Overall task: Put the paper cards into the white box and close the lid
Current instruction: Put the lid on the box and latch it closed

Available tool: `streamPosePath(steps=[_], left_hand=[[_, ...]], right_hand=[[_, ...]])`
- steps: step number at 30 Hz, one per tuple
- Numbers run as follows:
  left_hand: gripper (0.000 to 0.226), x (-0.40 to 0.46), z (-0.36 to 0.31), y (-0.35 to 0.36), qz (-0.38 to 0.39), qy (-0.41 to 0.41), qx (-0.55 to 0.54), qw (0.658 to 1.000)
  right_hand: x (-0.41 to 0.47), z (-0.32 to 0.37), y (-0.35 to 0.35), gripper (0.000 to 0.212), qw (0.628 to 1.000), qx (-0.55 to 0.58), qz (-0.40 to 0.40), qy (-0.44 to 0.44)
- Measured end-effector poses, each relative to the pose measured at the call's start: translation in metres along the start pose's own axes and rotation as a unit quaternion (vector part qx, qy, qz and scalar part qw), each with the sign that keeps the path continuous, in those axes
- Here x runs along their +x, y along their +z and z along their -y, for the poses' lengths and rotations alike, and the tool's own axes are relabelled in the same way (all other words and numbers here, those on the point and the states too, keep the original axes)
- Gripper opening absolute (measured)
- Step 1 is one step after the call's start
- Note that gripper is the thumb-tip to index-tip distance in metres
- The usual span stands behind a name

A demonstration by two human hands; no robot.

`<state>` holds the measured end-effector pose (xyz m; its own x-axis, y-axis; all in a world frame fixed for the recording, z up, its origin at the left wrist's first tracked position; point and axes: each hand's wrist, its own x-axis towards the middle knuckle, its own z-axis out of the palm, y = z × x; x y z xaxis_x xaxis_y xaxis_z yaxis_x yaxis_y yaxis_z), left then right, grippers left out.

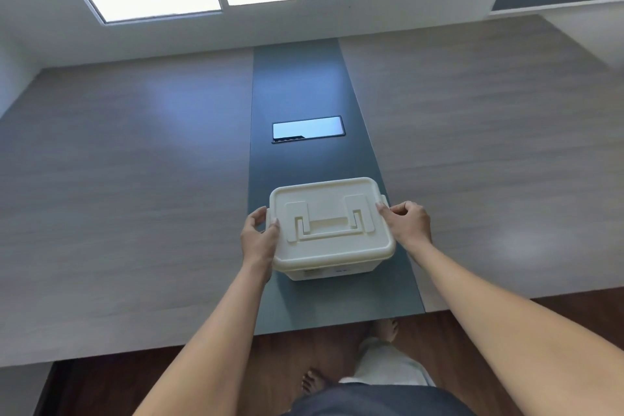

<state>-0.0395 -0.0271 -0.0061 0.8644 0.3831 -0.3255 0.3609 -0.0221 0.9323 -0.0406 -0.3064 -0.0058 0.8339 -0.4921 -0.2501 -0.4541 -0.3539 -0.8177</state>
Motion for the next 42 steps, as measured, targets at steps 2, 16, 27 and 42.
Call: streamPosePath(steps=[2,16,27,42], left_hand=[[0.041,0.0,0.0,-0.004,0.012,-0.004,0.002,1.0],[0.044,0.009,0.009,-0.001,0.055,-0.083,0.006,0.995],[0.02,0.021,0.0,-0.003,0.025,-0.174,-0.059,0.983],[0.013,0.03,0.002,0.001,-0.087,0.005,0.173,0.981]], right_hand=[[-0.002,0.0,0.0,0.04,1.0,0.01,0.003,0.002],[0.007,-0.006,0.004,0.041,0.967,0.175,0.147,0.113],[0.014,0.009,0.007,0.033,0.958,0.192,0.168,0.13],[-0.009,0.024,0.015,0.02,0.997,-0.026,0.025,-0.061]])
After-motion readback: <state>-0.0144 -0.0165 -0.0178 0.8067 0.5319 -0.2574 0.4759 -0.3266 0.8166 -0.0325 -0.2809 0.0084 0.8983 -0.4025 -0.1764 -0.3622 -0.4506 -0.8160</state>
